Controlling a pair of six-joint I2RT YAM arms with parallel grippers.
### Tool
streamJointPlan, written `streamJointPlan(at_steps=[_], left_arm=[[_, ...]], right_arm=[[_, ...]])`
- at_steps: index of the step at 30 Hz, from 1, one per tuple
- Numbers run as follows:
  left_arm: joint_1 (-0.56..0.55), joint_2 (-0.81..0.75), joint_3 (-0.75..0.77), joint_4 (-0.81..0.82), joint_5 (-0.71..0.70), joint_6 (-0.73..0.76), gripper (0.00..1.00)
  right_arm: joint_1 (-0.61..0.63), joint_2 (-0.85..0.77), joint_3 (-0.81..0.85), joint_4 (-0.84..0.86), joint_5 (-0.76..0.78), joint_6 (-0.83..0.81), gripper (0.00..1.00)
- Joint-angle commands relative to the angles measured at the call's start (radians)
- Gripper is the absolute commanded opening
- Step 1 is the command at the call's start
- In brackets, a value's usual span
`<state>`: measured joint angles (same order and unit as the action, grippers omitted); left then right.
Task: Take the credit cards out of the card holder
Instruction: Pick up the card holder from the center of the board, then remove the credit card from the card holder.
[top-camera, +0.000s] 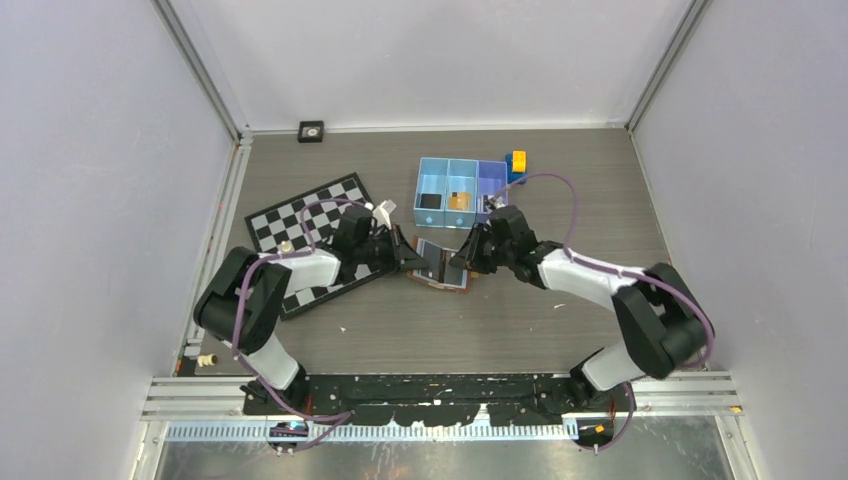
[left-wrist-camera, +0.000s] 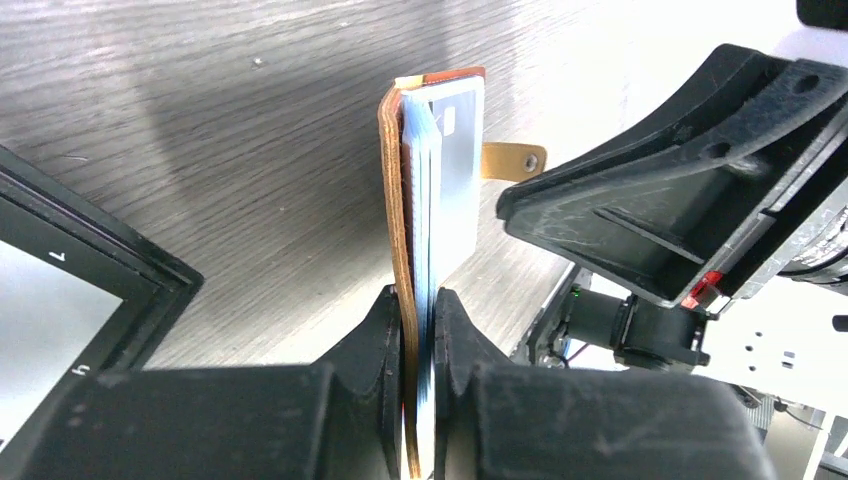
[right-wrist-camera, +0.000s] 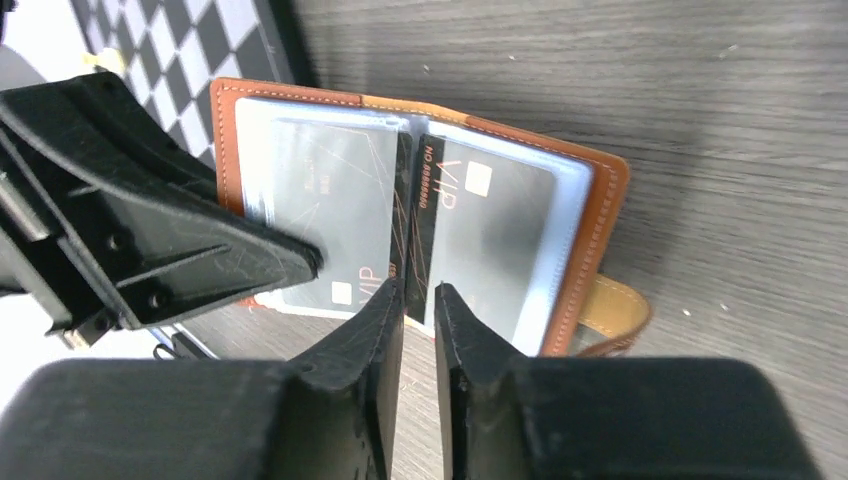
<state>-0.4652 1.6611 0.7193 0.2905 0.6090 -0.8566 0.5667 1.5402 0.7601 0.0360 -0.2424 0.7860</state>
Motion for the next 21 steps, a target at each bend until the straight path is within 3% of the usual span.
streamJointPlan(at_steps=[1, 4, 8, 14, 21], left_arm=[[0.031, -0.104, -0.026, 0.097, 0.060, -0.030, 0.00], [0.041, -0.139, -0.050, 0.143, 0.067, -0.050, 0.00], [0.050, -0.190, -0.069, 0.179, 0.078, -0.065, 0.00], [0.069, -0.263, -0.103, 0.212, 0.076, -0.079, 0.00], [0.071, -0.291, -0.120, 0.252, 0.074, -0.099, 0.00]], right_arm=[[-0.022, -0.170, -0.061, 0.048, 0.074, -0.018, 0.28], [-0.046, -0.269, -0.104, 0.065, 0.097, -0.010, 0.41], [-0.072, -0.336, -0.139, 0.074, 0.118, 0.009, 0.80], [-0.097, -0.353, -0.168, 0.114, 0.109, 0.041, 0.85], [-0.111, -0.289, -0.213, 0.308, -0.049, 0.091, 0.85]])
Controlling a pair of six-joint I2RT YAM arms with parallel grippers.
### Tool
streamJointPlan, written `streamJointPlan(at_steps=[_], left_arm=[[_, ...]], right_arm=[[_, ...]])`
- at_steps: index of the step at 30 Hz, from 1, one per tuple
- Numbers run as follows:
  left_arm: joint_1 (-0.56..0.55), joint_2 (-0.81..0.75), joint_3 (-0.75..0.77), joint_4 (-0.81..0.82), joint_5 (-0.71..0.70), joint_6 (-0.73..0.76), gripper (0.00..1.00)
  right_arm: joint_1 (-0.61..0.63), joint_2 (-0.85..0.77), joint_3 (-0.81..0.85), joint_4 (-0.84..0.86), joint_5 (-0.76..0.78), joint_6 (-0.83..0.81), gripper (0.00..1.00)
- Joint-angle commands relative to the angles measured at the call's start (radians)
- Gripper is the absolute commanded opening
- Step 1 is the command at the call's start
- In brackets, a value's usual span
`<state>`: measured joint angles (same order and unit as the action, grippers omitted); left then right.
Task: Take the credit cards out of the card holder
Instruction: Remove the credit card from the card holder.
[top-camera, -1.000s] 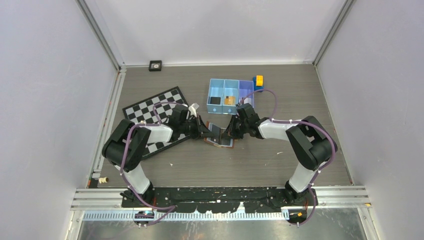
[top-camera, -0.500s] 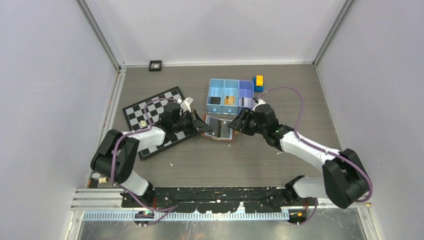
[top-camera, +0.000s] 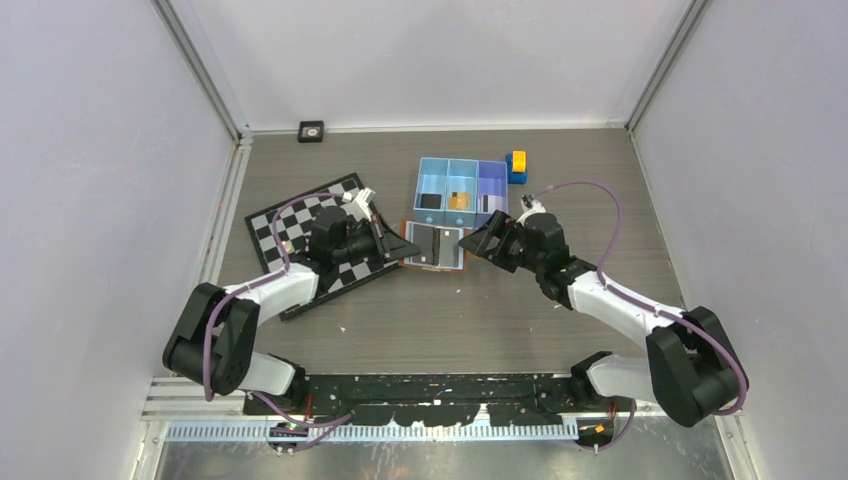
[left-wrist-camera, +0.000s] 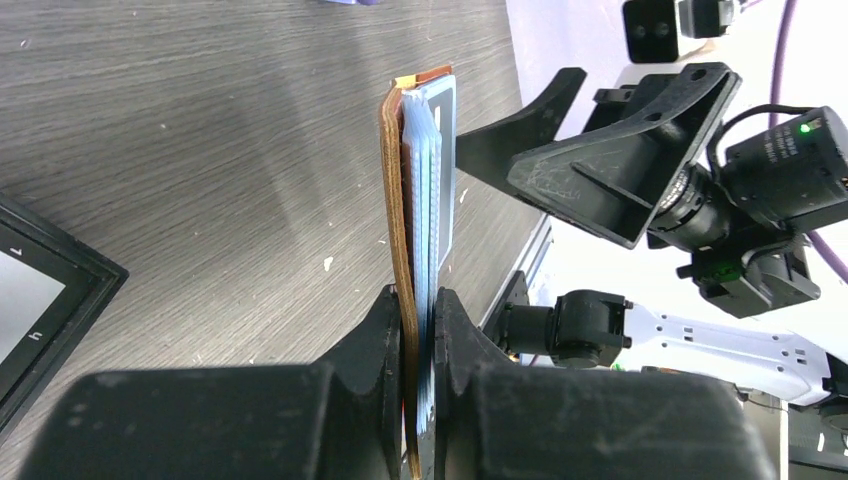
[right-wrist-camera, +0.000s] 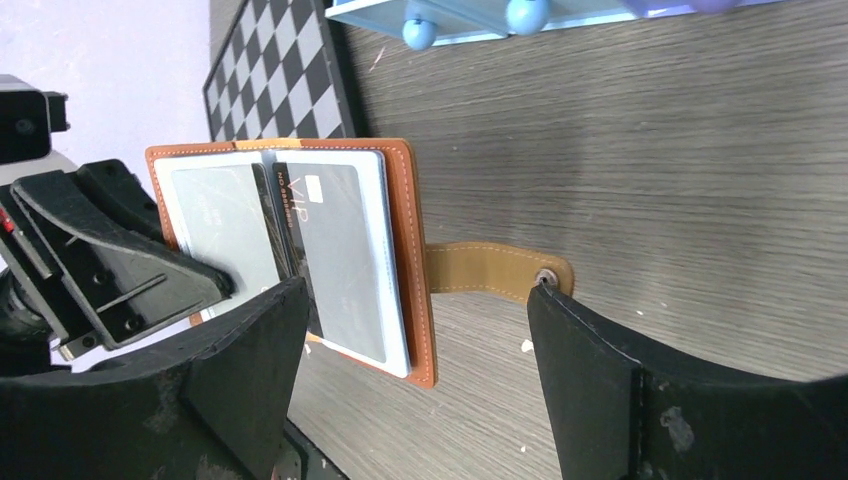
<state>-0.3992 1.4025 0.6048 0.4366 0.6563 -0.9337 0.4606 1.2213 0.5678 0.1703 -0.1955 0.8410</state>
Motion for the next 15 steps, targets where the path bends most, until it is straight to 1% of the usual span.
streamJointPlan(at_steps=[1, 6, 8, 10, 15], left_arm=[[0.005, -0.029, -0.007, 0.115, 0.030, -0.025, 0.00], [0.005, 0.003, -0.019, 0.203, 0.061, -0.070, 0.00], [0.006, 0.014, -0.025, 0.253, 0.077, -0.094, 0.00], [0.009, 0.017, -0.029, 0.269, 0.080, -0.106, 0.00], [0.015, 0.001, -0.042, 0.287, 0.078, -0.112, 0.00]], right_arm=[[-0.005, 0.036, -0.027, 0.208, -0.116, 0.043, 0.85], [-0.005, 0.058, -0.043, 0.284, -0.159, 0.059, 0.84], [-0.005, 0.079, -0.041, 0.290, -0.165, 0.072, 0.84], [-0.005, 0.106, -0.036, 0.294, -0.166, 0.078, 0.83], [-0.005, 0.150, -0.034, 0.330, -0.191, 0.106, 0.74]])
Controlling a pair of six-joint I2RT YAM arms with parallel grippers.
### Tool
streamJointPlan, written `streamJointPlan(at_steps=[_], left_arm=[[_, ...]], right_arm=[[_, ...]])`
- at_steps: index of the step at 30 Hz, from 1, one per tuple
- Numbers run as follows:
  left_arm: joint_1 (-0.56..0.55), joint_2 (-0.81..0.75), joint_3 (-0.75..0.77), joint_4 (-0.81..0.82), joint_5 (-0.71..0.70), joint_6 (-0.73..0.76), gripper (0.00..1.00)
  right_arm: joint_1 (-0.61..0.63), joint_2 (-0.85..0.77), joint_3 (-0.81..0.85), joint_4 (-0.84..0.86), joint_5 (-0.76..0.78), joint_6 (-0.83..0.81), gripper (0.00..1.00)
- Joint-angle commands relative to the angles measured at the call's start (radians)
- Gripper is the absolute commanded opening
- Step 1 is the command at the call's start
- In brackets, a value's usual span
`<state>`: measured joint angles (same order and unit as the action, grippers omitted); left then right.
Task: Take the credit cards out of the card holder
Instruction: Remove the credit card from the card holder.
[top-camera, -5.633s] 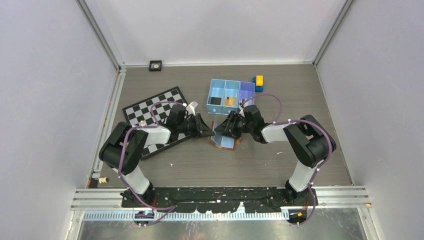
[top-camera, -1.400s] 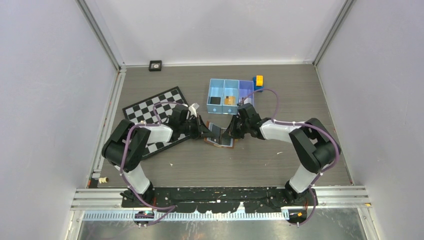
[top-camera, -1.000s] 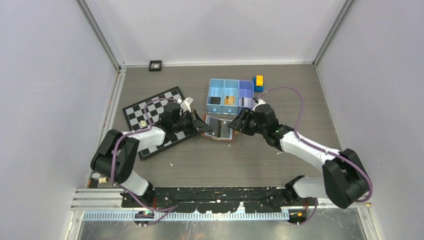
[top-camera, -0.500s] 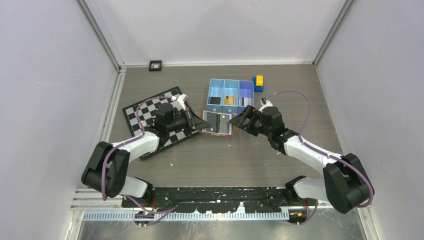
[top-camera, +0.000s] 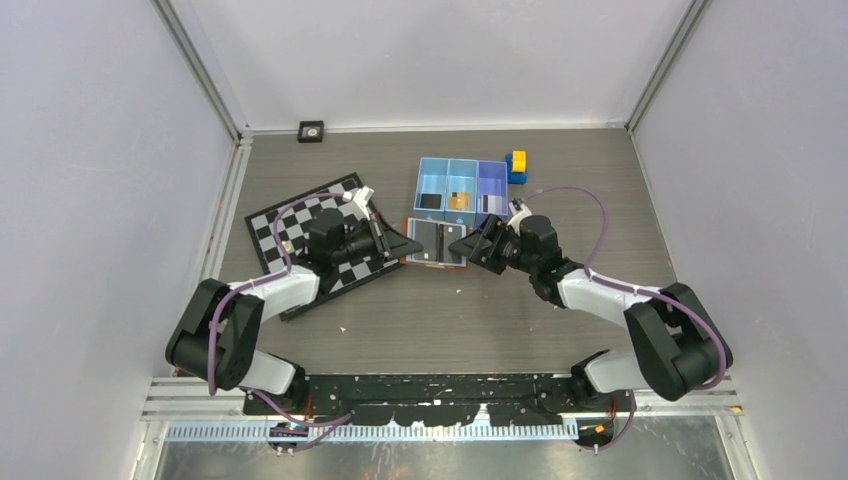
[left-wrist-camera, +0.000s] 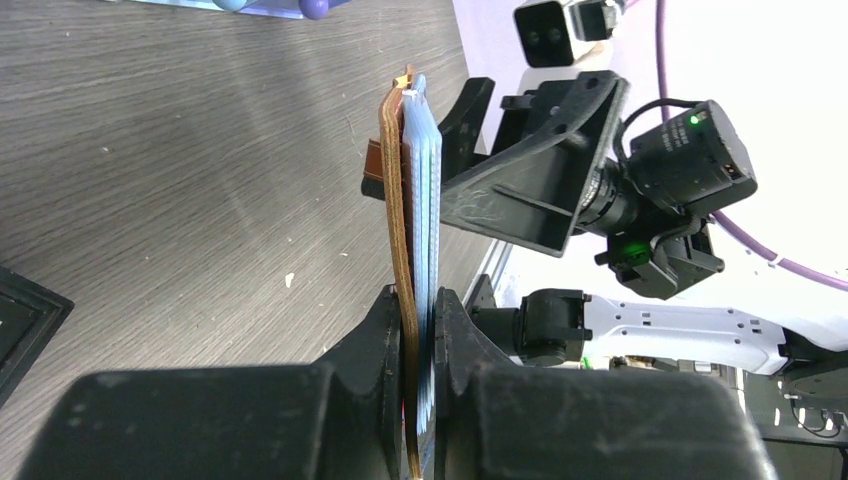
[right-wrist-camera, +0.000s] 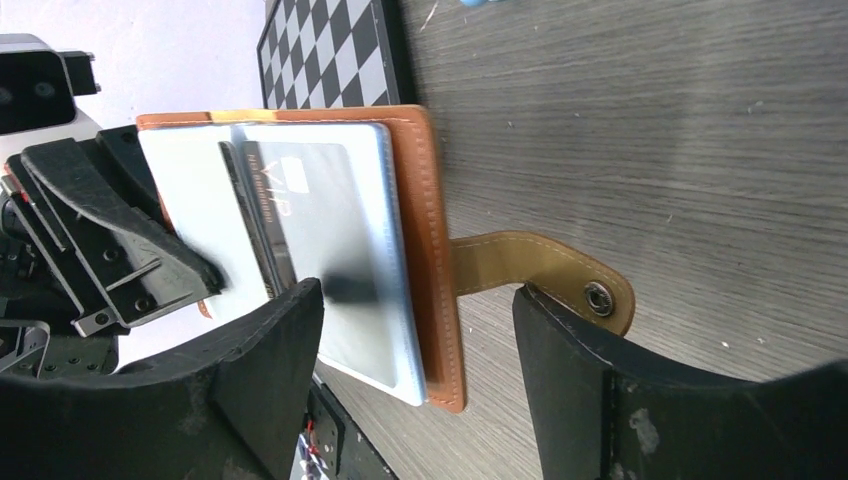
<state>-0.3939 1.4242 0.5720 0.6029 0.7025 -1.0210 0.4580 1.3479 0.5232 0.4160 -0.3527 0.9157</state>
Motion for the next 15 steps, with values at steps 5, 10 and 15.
streamJointPlan(at_steps=[5, 10, 15], left_arm=[[0.019, -0.046, -0.019, 0.094, 0.011, -0.012, 0.00], [0.024, -0.042, -0.019, 0.074, -0.006, -0.002, 0.00], [0.034, -0.067, -0.032, 0.062, -0.027, 0.004, 0.00]], right_arm=[[-0.002, 0.030, 0.004, 0.111, -0.045, 0.045, 0.69], [-0.002, 0.031, 0.004, 0.117, -0.052, 0.054, 0.74], [-0.003, 0.060, 0.011, 0.124, -0.063, 0.071, 0.79]])
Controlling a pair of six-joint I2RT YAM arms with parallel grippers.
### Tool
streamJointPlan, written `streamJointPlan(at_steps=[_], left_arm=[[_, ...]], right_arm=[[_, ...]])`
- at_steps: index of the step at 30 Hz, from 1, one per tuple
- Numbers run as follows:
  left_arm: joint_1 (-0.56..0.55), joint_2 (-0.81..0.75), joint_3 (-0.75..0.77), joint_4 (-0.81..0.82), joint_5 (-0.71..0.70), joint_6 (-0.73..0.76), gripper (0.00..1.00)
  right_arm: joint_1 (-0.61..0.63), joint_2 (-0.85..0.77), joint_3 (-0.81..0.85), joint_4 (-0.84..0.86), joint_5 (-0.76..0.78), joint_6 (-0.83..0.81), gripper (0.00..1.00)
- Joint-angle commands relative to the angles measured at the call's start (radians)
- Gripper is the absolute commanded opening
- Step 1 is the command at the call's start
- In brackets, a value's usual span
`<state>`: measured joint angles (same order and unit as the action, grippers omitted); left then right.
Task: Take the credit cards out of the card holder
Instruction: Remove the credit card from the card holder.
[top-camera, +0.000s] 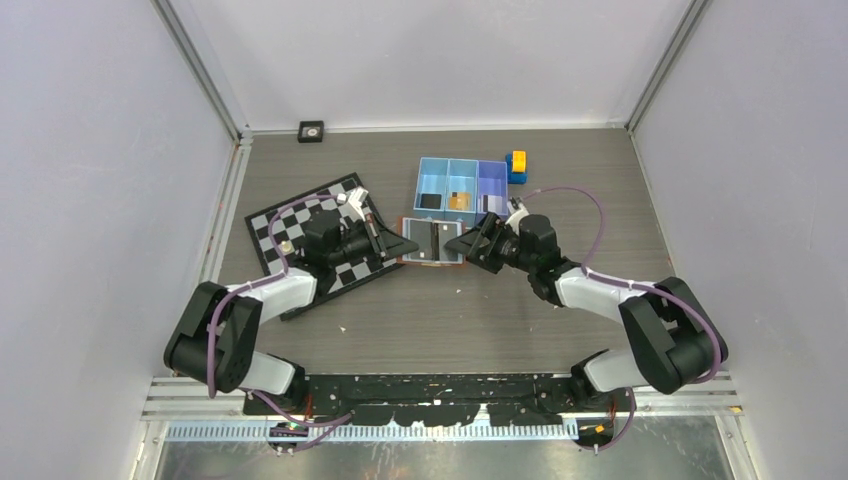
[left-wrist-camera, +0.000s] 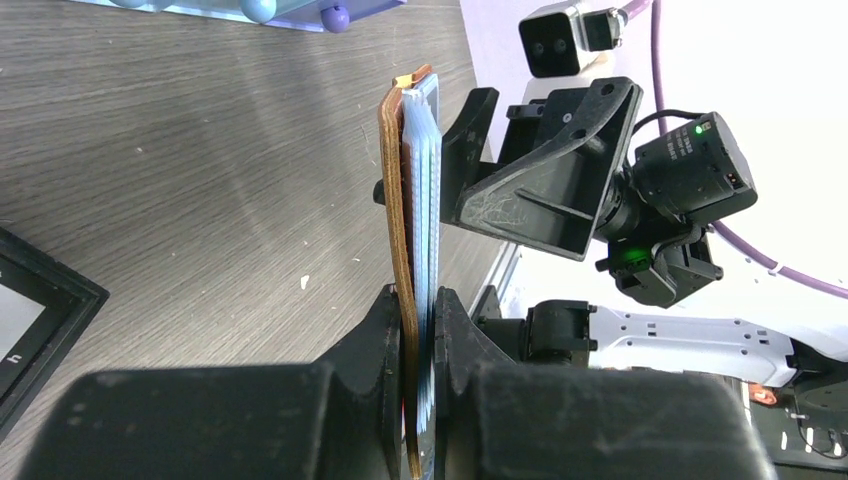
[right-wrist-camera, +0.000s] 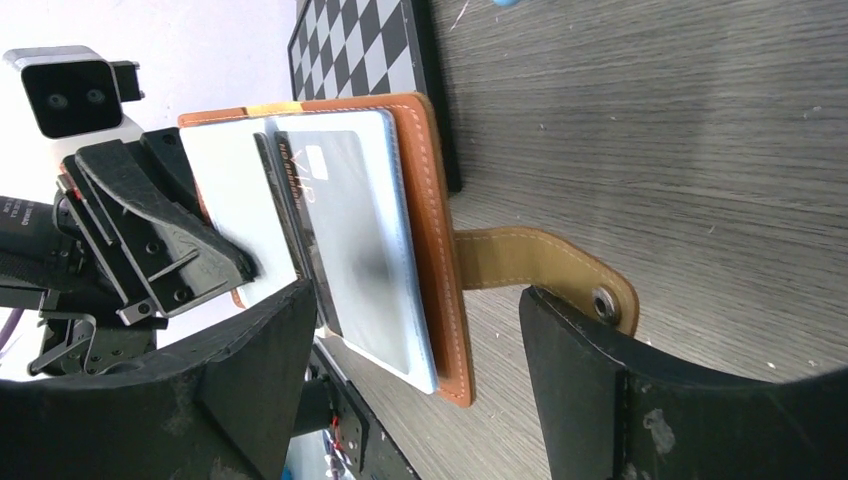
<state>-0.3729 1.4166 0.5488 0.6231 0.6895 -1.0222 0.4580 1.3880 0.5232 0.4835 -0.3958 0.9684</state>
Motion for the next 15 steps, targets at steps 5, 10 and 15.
streamJointPlan(at_steps=[5, 10, 15], left_arm=[[0.022, -0.100, -0.032, 0.042, -0.035, 0.010, 0.00], [0.022, -0.080, -0.036, 0.106, -0.004, -0.015, 0.00], [0.022, -0.054, -0.035, 0.143, 0.020, -0.033, 0.00]], right_arm=[[-0.003, 0.037, 0.012, 0.077, -0.036, 0.028, 0.80], [-0.003, 0.031, -0.005, 0.143, -0.064, 0.048, 0.75], [-0.002, -0.007, -0.025, 0.200, -0.072, 0.053, 0.68]])
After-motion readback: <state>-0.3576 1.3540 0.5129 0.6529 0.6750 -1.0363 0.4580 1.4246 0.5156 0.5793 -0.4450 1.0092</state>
